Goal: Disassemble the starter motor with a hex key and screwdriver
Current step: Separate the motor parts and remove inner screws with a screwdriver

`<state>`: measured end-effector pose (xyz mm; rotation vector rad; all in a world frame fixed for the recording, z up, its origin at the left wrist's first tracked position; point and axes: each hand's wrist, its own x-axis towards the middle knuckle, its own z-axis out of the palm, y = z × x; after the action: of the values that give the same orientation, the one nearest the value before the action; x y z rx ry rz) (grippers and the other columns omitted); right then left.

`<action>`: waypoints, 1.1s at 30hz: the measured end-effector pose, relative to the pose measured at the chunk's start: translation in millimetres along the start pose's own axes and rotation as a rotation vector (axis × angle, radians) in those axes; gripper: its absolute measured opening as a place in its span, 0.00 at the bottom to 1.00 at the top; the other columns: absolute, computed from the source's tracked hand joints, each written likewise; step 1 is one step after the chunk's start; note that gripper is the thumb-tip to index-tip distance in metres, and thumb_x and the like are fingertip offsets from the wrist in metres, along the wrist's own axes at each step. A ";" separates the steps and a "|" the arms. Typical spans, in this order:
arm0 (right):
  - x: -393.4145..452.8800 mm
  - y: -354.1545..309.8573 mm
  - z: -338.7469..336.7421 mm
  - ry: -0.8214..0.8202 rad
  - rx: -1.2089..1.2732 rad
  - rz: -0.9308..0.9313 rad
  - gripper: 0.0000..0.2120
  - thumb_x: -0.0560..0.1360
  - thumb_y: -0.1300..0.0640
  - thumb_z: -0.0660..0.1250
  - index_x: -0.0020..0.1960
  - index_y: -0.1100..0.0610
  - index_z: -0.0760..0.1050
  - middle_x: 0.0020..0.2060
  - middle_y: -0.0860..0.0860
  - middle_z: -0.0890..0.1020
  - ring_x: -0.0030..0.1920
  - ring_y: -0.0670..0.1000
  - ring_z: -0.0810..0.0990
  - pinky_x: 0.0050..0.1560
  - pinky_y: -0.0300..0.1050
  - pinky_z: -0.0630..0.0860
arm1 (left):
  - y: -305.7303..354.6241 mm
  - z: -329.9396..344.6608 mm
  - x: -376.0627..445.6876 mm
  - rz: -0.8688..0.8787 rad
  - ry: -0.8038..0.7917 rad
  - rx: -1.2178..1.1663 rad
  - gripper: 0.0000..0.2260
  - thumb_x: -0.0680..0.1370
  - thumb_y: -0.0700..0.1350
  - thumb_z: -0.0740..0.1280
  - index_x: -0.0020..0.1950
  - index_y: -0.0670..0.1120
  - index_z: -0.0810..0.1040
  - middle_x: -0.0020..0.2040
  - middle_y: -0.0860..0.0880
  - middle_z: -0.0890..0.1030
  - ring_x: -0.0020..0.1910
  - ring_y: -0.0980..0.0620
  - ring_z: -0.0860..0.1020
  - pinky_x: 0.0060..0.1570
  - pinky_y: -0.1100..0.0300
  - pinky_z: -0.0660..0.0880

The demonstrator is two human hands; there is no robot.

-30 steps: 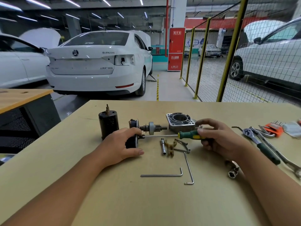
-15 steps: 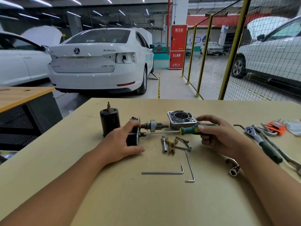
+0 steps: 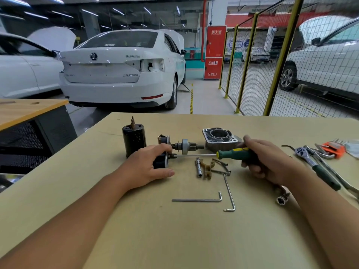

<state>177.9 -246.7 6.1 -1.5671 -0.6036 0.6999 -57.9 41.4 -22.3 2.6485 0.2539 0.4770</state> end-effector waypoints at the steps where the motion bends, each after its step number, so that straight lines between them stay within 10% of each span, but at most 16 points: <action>1: 0.8 0.3 -3.4 -0.012 -0.016 0.005 0.21 0.74 0.39 0.69 0.55 0.55 0.80 0.38 0.61 0.81 0.25 0.50 0.67 0.24 0.40 0.65 | -0.8 0.1 -0.3 0.000 0.004 -0.002 0.25 0.68 0.74 0.68 0.62 0.71 0.68 0.56 0.66 0.76 0.54 0.64 0.75 0.50 0.59 0.74; 6: 4.3 7.2 -7.0 -0.091 0.187 -0.096 0.19 0.64 0.67 0.78 0.53 0.57 0.81 0.45 0.58 0.80 0.34 0.50 0.76 0.31 0.43 0.74 | -0.6 0.4 0.9 0.015 0.017 -0.013 0.25 0.68 0.74 0.68 0.62 0.71 0.69 0.54 0.65 0.76 0.53 0.64 0.75 0.50 0.59 0.75; 12: 2.9 2.9 -3.4 -0.016 -0.021 -0.041 0.23 0.70 0.39 0.71 0.55 0.56 0.81 0.39 0.61 0.82 0.27 0.51 0.70 0.24 0.41 0.67 | -1.8 0.2 1.6 0.023 0.008 -0.027 0.26 0.68 0.75 0.69 0.63 0.71 0.69 0.58 0.65 0.76 0.57 0.61 0.76 0.58 0.52 0.77; 18: 6.3 7.6 -2.8 -0.054 0.286 -0.108 0.18 0.66 0.66 0.75 0.55 0.59 0.79 0.43 0.58 0.78 0.32 0.50 0.70 0.29 0.42 0.69 | -0.2 0.0 0.7 0.022 0.014 -0.025 0.26 0.67 0.75 0.69 0.63 0.71 0.69 0.56 0.67 0.76 0.55 0.63 0.75 0.56 0.52 0.78; 23: 3.7 2.8 -1.8 0.004 0.025 -0.037 0.24 0.70 0.40 0.71 0.55 0.58 0.81 0.38 0.62 0.81 0.26 0.51 0.70 0.23 0.40 0.66 | 0.9 -0.6 0.5 0.027 0.018 -0.028 0.24 0.67 0.75 0.69 0.60 0.75 0.68 0.55 0.70 0.75 0.56 0.66 0.75 0.55 0.55 0.77; 29: 6.5 8.8 -4.7 -0.073 0.229 -0.104 0.20 0.63 0.69 0.76 0.53 0.57 0.81 0.46 0.59 0.79 0.34 0.52 0.74 0.28 0.43 0.72 | 3.6 -0.6 -0.1 0.025 0.016 -0.040 0.23 0.66 0.76 0.68 0.58 0.77 0.67 0.56 0.69 0.75 0.54 0.62 0.76 0.51 0.56 0.77; 33: 5.8 7.1 -1.0 -0.015 0.092 -0.044 0.17 0.74 0.47 0.73 0.56 0.58 0.80 0.41 0.62 0.82 0.27 0.51 0.72 0.23 0.41 0.68 | 4.6 -0.8 -1.3 0.024 0.020 -0.046 0.23 0.66 0.76 0.68 0.58 0.77 0.67 0.57 0.72 0.74 0.53 0.63 0.76 0.46 0.59 0.75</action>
<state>182.4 -243.9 -1.4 -1.4603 -0.6069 0.6967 -58.9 37.2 -20.0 2.6062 0.2147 0.5114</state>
